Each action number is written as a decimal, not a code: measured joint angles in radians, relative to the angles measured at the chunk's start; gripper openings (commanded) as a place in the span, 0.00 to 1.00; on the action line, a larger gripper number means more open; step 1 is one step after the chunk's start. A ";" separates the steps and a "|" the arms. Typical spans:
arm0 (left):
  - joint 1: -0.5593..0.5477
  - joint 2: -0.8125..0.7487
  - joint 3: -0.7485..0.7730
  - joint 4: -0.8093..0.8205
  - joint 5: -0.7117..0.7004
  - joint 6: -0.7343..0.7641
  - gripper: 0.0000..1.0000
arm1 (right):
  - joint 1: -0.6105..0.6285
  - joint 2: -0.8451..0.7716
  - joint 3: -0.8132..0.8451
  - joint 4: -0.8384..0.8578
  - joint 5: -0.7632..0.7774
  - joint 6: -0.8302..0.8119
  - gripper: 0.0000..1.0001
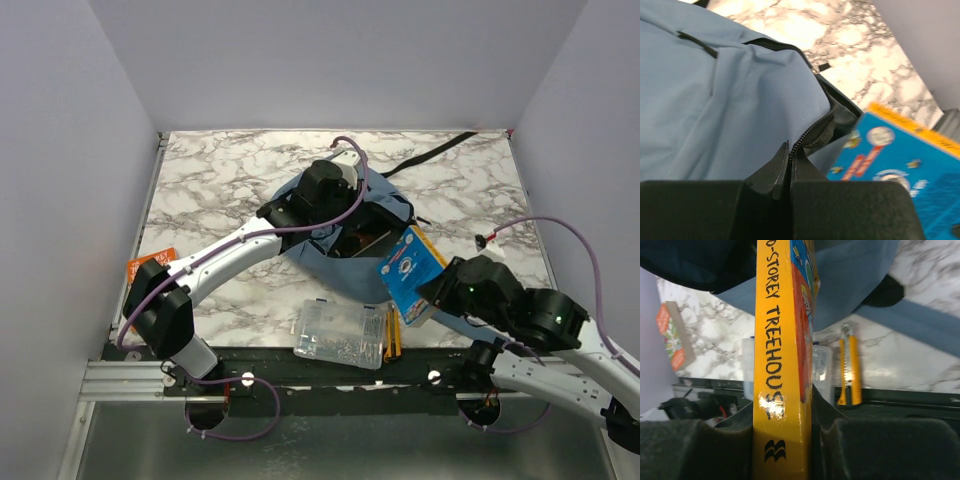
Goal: Pack the student bag
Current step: Place the book in the student bag.
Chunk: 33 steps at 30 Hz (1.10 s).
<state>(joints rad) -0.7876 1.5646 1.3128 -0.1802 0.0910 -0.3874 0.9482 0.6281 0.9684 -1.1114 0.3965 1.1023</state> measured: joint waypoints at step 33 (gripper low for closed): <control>-0.033 -0.123 -0.137 0.096 0.130 0.041 0.00 | -0.622 0.240 -0.661 1.238 -0.815 0.476 0.00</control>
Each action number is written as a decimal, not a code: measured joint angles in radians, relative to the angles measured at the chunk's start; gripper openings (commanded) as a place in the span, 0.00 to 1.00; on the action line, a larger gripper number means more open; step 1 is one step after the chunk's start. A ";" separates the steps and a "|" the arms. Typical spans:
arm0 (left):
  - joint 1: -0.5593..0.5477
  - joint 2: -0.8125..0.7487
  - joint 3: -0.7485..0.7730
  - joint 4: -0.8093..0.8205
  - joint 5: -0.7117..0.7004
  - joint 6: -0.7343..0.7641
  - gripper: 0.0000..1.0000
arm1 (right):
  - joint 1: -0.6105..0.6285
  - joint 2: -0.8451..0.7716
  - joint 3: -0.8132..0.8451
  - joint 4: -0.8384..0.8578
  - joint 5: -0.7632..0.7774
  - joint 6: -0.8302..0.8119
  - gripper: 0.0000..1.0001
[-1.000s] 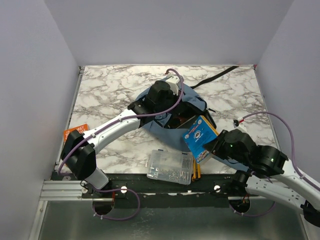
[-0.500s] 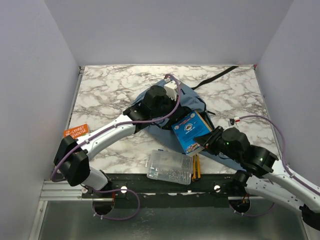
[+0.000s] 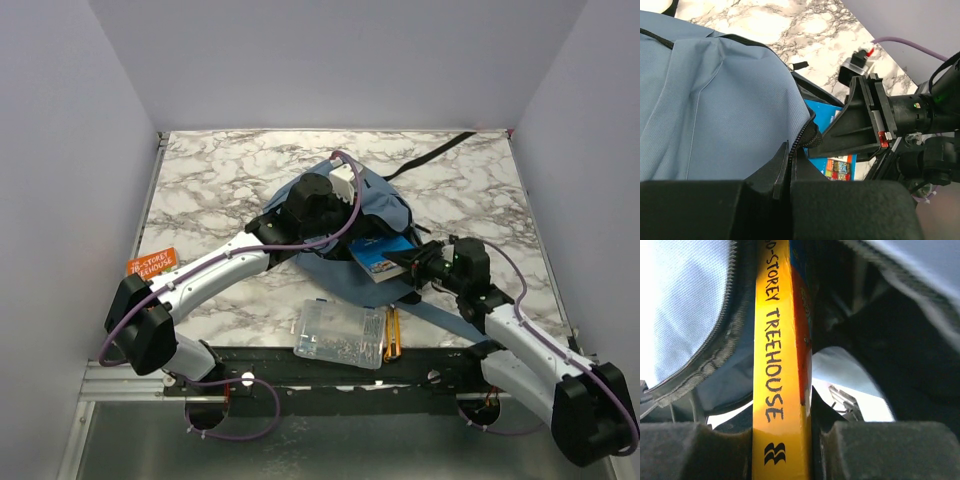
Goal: Pack the student bag
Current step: Place the book in the student bag.
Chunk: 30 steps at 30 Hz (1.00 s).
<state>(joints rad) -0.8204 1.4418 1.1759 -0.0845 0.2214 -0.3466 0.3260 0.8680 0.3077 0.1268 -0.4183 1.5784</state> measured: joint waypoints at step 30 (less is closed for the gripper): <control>-0.006 0.021 0.016 -0.022 -0.005 -0.014 0.00 | 0.013 0.067 0.041 0.013 -0.014 -0.372 0.49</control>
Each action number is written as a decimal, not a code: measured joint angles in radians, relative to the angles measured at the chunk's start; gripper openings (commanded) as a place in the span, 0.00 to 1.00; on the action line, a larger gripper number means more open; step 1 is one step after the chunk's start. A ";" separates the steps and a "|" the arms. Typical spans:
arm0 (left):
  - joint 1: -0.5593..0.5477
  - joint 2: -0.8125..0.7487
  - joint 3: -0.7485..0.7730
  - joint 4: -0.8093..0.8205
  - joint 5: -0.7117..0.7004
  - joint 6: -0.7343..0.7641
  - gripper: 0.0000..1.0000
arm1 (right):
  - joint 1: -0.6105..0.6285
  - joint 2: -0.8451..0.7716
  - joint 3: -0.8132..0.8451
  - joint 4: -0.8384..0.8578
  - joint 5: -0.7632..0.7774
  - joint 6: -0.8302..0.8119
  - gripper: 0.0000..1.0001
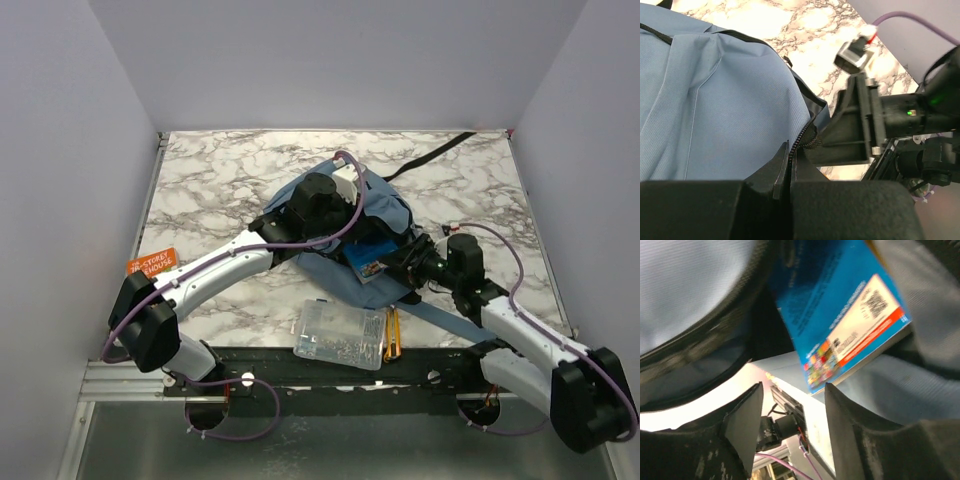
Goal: Pack the student bag
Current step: Place the book in the student bag.
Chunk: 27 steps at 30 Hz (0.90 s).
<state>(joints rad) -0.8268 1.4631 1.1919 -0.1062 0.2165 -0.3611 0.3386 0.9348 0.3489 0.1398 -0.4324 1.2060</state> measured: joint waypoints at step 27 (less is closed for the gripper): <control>0.000 0.041 0.030 -0.014 0.029 -0.022 0.00 | 0.019 0.314 -0.006 0.147 0.031 -0.016 0.23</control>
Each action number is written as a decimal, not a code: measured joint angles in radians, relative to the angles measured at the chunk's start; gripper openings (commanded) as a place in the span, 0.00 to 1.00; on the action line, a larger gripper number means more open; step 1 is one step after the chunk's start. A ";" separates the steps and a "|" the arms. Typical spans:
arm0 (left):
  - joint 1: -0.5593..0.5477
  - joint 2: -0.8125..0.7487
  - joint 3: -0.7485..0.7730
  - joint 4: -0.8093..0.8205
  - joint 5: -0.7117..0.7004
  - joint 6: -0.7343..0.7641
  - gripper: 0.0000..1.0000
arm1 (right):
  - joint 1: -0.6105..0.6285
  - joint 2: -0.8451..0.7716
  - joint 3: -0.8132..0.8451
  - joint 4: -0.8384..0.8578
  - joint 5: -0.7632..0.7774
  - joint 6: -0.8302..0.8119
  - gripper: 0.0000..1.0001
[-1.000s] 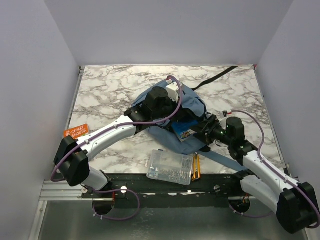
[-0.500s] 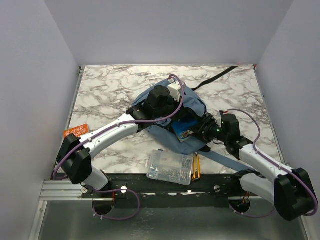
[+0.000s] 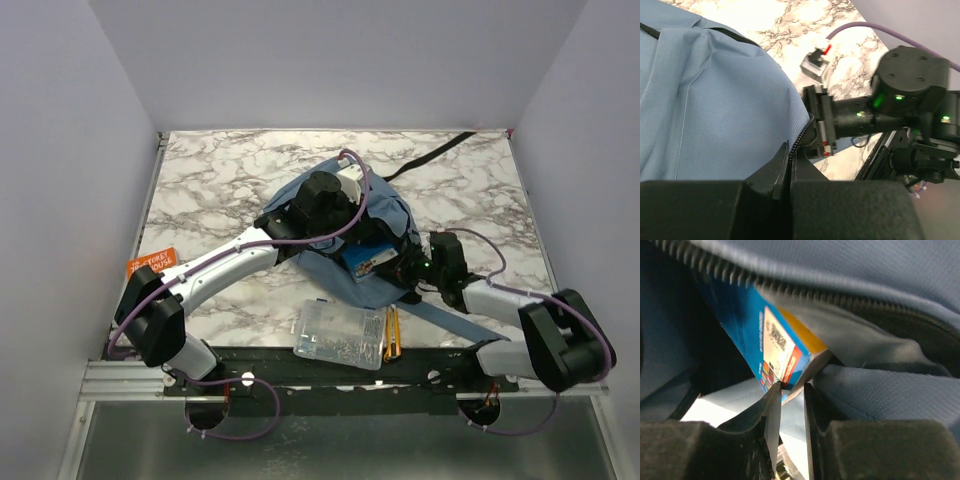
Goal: Pack the student bag
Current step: Place the book in the student bag.
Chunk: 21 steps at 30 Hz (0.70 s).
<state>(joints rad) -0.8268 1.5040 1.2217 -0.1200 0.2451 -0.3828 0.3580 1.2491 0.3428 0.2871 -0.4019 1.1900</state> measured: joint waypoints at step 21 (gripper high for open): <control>0.046 0.041 0.026 -0.044 0.043 -0.041 0.42 | 0.059 0.248 0.324 -0.048 0.142 -0.196 0.63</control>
<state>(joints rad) -0.7807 1.5452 1.2480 -0.1638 0.2882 -0.4240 0.4171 1.4975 0.6670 0.2394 -0.2596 0.9936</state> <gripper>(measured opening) 0.238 0.588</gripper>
